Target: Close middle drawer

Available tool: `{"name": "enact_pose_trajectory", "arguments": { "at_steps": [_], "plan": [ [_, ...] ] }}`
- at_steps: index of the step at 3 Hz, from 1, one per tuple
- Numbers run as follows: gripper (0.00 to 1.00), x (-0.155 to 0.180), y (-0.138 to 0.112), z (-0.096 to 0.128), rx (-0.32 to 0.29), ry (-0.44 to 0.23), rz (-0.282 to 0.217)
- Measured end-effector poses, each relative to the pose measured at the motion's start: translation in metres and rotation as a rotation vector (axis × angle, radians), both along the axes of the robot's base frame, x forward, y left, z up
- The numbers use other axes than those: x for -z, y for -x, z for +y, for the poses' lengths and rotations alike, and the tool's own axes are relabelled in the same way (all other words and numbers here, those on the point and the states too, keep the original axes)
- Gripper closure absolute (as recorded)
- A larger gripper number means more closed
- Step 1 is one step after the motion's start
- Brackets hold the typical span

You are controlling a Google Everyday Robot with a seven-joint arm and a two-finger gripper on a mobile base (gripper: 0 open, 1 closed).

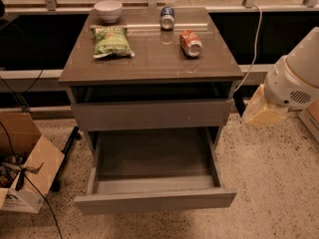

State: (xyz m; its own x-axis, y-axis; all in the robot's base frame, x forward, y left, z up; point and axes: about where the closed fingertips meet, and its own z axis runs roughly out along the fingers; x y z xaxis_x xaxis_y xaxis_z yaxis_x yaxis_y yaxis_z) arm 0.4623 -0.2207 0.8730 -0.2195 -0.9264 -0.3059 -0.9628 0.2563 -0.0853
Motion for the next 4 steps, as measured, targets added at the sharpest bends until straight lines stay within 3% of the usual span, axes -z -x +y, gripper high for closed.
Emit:
{"name": "enact_pose_trajectory", "arguments": {
  "at_steps": [1,2,3,4],
  "plan": [
    [1.00,0.004,0.001,0.001,-0.004,0.004,0.003],
    [1.00,0.029,0.010,0.009,-0.029,0.028,0.020],
    [1.00,0.078,0.020,0.012,-0.053,-0.031,0.044],
    [1.00,0.151,0.025,0.000,-0.035,-0.109,0.116]
  ]
}}
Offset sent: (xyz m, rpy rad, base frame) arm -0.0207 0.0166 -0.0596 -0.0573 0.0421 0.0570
